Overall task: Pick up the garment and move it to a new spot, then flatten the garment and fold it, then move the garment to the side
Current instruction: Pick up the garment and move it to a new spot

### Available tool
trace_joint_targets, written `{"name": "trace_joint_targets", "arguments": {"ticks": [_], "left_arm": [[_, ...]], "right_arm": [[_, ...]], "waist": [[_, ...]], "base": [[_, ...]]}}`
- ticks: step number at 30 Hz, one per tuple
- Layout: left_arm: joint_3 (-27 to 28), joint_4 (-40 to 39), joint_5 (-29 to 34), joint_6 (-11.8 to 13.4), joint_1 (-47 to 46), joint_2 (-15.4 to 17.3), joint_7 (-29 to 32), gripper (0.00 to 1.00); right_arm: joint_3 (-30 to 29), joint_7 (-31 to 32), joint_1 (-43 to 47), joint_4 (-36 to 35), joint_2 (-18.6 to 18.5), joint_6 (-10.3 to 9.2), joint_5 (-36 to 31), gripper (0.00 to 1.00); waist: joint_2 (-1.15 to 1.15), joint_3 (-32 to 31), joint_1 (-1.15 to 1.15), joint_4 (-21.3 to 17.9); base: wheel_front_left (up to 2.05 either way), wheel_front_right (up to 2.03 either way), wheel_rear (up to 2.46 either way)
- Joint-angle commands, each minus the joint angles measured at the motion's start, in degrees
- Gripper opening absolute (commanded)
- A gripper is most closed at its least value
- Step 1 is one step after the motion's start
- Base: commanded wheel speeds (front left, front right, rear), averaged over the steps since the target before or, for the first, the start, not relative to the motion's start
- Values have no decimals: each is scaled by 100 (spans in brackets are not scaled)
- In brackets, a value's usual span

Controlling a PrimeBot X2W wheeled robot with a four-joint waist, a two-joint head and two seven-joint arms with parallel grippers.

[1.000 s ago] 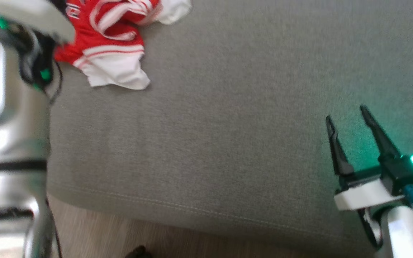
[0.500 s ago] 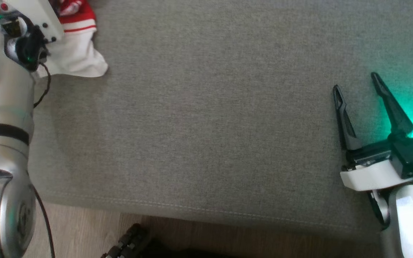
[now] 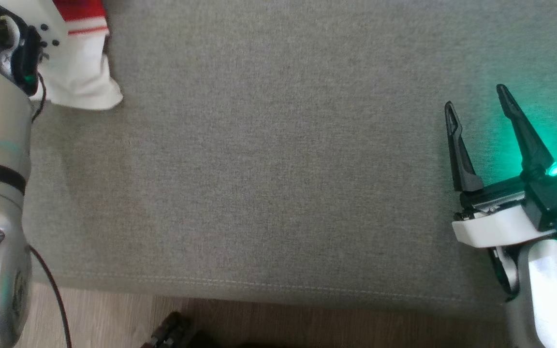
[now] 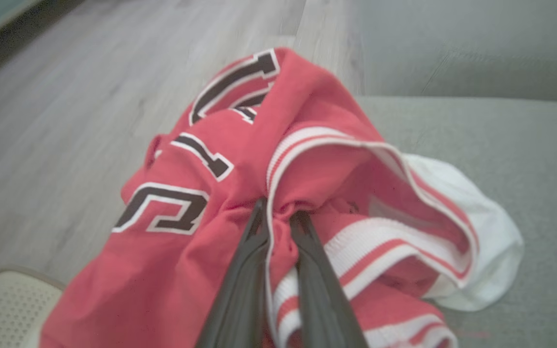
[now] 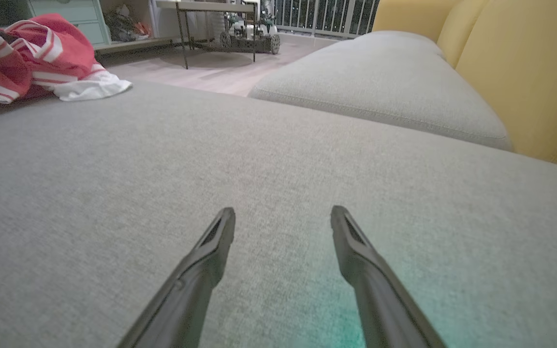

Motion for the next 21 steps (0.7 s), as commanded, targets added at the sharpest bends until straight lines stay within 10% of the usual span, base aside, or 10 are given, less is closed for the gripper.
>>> {"name": "trace_joint_targets", "arguments": {"ticks": [1,21], "left_arm": [[43,-197,48,-14,-116,405,-138,0],[-1587,-2422,-703,-196,777,-108,-728,0]], "right_arm": [[133,-36,42,-150,79,-2,56,100],[169,-36,576,58,146,-2,1097,100]], "waist": [[0,-162,0,-38],[0,-2490,0,-1294]], "base": [[0,0,0],[0,0,0]]}}
